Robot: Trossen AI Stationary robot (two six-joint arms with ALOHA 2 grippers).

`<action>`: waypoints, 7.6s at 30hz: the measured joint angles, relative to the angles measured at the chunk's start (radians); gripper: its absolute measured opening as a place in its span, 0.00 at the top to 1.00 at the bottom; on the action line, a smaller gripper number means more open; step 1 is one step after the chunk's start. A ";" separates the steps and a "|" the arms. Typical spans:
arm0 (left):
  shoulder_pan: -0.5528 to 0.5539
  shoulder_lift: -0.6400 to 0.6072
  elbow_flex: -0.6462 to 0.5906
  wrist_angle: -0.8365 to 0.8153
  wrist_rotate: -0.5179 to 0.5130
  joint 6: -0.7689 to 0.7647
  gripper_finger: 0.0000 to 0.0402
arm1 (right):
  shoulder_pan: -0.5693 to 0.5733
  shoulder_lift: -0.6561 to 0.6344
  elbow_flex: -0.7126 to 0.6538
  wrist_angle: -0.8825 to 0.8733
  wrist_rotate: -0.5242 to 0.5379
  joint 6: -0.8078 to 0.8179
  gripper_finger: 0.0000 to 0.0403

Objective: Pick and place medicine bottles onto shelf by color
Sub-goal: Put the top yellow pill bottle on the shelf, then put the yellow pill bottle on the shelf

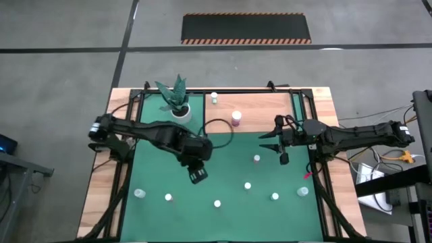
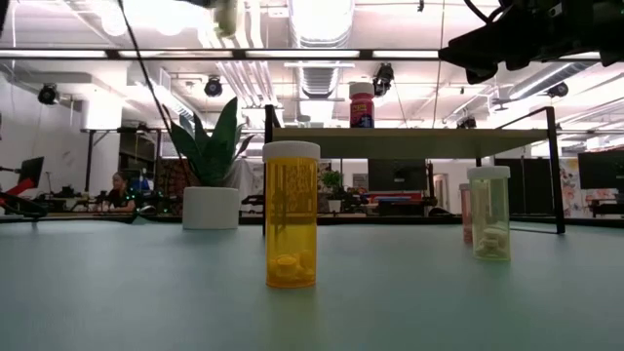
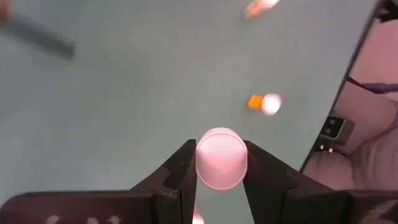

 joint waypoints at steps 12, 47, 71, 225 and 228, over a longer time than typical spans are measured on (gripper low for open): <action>0.097 0.115 0.249 0.012 -0.263 0.346 0.79 | 0.000 0.000 0.000 0.000 0.000 0.000 0.68; 0.492 0.120 -0.002 0.210 -0.204 0.552 0.78 | 0.000 0.000 0.000 -0.001 0.000 -0.014 0.69; 0.492 0.114 0.001 0.243 -0.204 0.526 0.65 | 0.000 0.000 0.000 -0.016 0.001 -0.011 0.66; -0.147 -0.633 -0.904 1.187 -0.394 0.873 0.99 | 0.445 0.954 0.804 -0.920 0.067 0.430 0.46; -0.147 -0.638 -0.904 1.187 -0.394 0.873 0.99 | 0.447 0.998 0.808 -0.917 0.096 0.452 0.47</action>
